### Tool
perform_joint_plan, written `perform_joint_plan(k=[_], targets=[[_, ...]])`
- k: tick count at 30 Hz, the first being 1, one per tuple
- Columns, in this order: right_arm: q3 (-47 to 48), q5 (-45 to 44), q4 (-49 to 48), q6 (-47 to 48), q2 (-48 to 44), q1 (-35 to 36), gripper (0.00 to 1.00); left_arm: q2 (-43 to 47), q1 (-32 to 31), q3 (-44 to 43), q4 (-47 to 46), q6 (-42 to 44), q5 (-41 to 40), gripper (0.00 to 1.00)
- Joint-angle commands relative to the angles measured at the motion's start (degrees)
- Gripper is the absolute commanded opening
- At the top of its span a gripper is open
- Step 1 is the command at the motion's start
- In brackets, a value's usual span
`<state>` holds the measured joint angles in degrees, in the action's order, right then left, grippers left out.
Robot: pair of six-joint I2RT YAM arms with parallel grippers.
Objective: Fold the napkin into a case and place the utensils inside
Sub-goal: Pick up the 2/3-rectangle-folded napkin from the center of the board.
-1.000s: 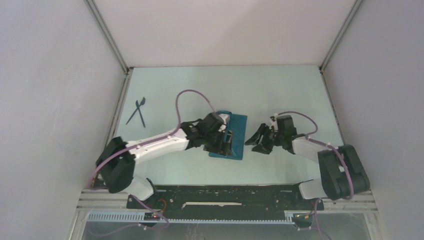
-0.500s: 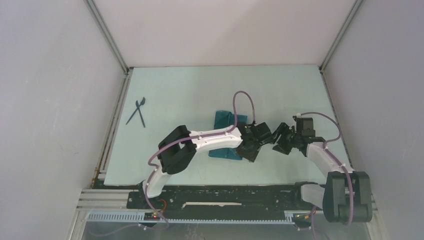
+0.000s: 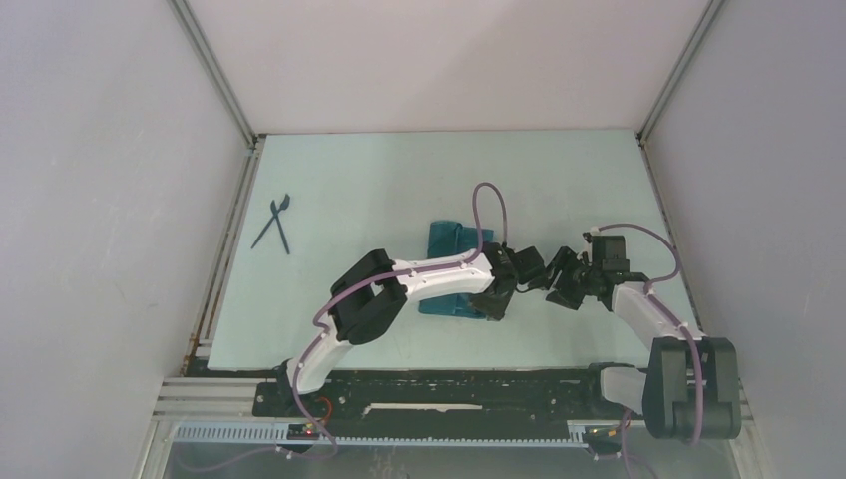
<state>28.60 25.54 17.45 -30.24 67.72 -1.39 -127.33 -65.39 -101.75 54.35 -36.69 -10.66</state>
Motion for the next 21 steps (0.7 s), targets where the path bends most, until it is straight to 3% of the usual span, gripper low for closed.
perform_joint_plan(k=[1,4,10,16,21], targets=[[1.0,-0.2,-0.1,1.9,0.6,-0.2,0.66,-1.8,0.1,-2.1,0.6,-0.9,-2.7,0.38],[1.0,1.2,-1.2,1.8,1.2,0.2,0.68,-1.8,0.5,-1.6,0.8,-1.0,-3.1,0.25],[1.0,12.4,-10.1,-0.3,7.3,-0.5,0.82,3.6,1.2,1.0,-0.8,-0.8,-3.9,0.03],[2.7,22.2,-27.7,-8.1,19.7,0.4,0.84,9.9,2.0,4.8,-3.8,-1.0,1.2,0.00],[4.9,23.2,-38.1,-16.1,27.3,3.8,0.84,12.3,2.6,6.9,-4.9,-0.8,2.6,0.00]])
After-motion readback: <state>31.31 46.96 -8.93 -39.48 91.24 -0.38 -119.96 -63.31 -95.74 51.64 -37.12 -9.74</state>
